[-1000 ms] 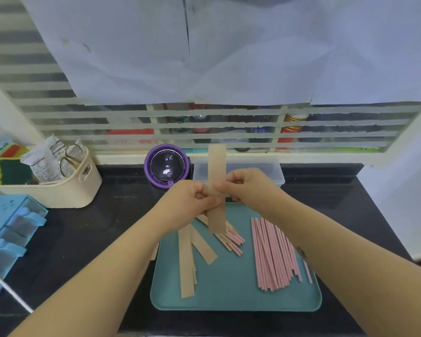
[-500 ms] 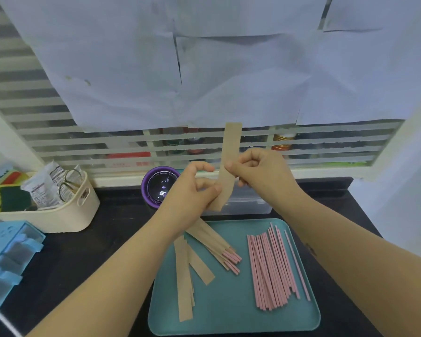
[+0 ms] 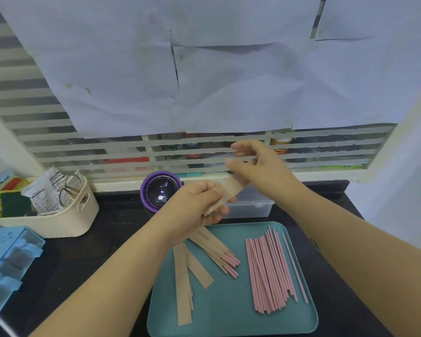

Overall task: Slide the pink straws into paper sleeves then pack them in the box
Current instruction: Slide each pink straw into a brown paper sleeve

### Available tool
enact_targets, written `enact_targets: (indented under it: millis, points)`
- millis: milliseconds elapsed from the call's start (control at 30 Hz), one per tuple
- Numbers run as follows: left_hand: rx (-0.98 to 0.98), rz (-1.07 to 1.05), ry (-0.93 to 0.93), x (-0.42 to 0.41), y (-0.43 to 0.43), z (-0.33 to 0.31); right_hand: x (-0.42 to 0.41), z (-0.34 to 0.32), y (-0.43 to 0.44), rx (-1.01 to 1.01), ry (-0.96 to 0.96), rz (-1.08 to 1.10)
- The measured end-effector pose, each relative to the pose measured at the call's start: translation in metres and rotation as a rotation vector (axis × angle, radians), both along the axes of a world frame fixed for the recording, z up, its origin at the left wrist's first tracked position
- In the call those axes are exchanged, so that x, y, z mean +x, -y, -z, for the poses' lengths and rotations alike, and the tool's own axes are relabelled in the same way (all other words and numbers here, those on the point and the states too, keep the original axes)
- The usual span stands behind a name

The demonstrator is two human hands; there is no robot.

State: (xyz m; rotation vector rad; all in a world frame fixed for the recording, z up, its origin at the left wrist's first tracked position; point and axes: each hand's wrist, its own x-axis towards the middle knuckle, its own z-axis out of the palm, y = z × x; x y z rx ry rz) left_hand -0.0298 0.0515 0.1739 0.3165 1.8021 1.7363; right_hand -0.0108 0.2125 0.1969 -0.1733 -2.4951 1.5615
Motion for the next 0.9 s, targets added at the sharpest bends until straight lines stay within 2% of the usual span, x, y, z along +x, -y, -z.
enact_targets:
  millis: [100, 200, 300, 433, 600, 767, 900]
  points:
    - [-0.011, 0.055, 0.042, -0.002, 0.010, 0.002, 0.003, 0.000, -0.010, 0.041, 0.181, -0.167]
    - [-0.014, -0.031, 0.014, -0.008, 0.016, 0.005, 0.010, 0.003, -0.018, 0.099, 0.301, -0.348]
    - [0.021, -0.211, -0.029, -0.013, 0.017, 0.008, 0.014, 0.010, -0.015, 0.145, 0.333, -0.317]
    - [0.143, -0.320, 0.024, -0.013, 0.012, 0.013, 0.015, 0.022, -0.005, 0.085, 0.405, -0.375]
    - [0.222, -0.232, 0.088, -0.002, -0.001, 0.019, 0.013, 0.035, 0.009, 0.049, 0.410, -0.417]
    - [0.237, -0.271, 0.130, -0.003, 0.000, 0.025, 0.013, 0.050, -0.005, 0.066, 0.442, -0.381]
    - [0.146, -0.296, 0.196, -0.001, 0.011, 0.036, 0.014, 0.096, -0.037, 0.287, 0.558, -0.237]
